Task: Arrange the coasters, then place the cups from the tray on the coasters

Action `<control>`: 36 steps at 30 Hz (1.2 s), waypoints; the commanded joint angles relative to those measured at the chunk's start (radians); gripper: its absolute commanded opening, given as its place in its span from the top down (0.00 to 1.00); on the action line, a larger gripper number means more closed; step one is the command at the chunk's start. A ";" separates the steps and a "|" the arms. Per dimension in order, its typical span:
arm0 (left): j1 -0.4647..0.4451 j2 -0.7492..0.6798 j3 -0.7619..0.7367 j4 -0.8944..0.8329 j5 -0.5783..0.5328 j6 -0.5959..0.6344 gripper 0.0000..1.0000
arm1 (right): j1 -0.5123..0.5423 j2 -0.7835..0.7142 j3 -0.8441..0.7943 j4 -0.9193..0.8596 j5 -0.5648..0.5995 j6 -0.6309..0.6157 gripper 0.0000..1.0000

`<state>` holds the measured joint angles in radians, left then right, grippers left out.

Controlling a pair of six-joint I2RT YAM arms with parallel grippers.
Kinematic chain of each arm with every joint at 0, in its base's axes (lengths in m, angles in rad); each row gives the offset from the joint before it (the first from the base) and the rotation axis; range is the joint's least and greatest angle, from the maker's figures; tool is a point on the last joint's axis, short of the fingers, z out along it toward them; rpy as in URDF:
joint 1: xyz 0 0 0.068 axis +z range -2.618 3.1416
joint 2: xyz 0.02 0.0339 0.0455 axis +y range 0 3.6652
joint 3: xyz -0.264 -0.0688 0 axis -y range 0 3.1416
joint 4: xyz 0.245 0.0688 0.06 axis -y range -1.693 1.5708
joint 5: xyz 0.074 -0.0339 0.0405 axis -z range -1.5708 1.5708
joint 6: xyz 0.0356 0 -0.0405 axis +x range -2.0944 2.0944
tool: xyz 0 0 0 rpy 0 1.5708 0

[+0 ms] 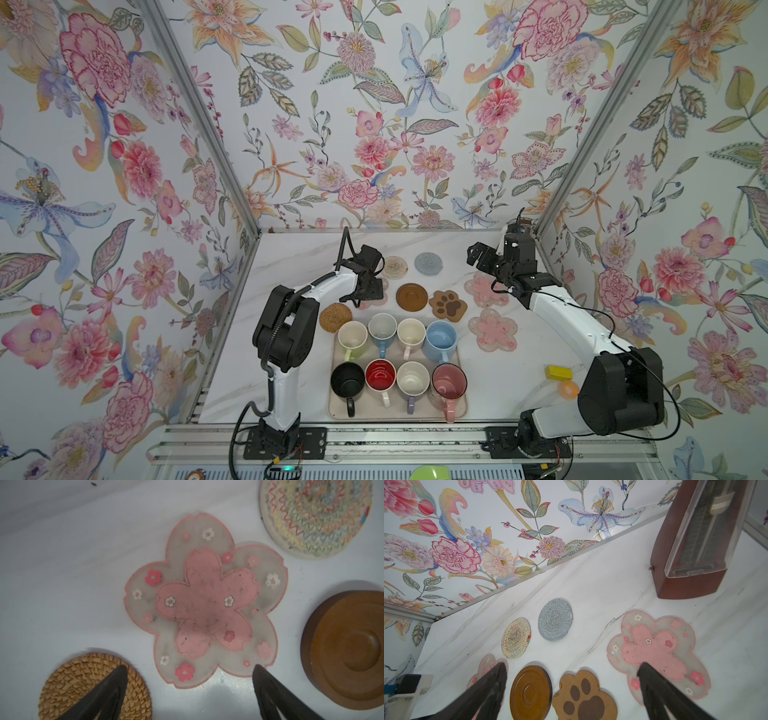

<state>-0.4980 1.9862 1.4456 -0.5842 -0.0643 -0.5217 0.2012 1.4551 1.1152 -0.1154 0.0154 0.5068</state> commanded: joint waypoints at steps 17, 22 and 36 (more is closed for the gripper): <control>-0.045 0.108 0.063 -0.009 0.064 -0.043 0.07 | -0.012 0.002 -0.032 0.008 0.002 0.007 0.01; -0.039 0.159 0.118 -0.027 0.072 -0.042 0.09 | -0.013 -0.001 -0.033 0.007 0.003 0.007 0.01; 0.045 0.245 0.194 -0.041 0.016 -0.013 0.12 | -0.021 -0.020 -0.038 0.005 0.004 0.007 0.01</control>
<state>-0.5102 2.1620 1.6218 -0.6640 0.0013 -0.5663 0.1871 1.4548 1.0973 -0.1085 0.0151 0.5068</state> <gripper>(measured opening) 0.883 0.992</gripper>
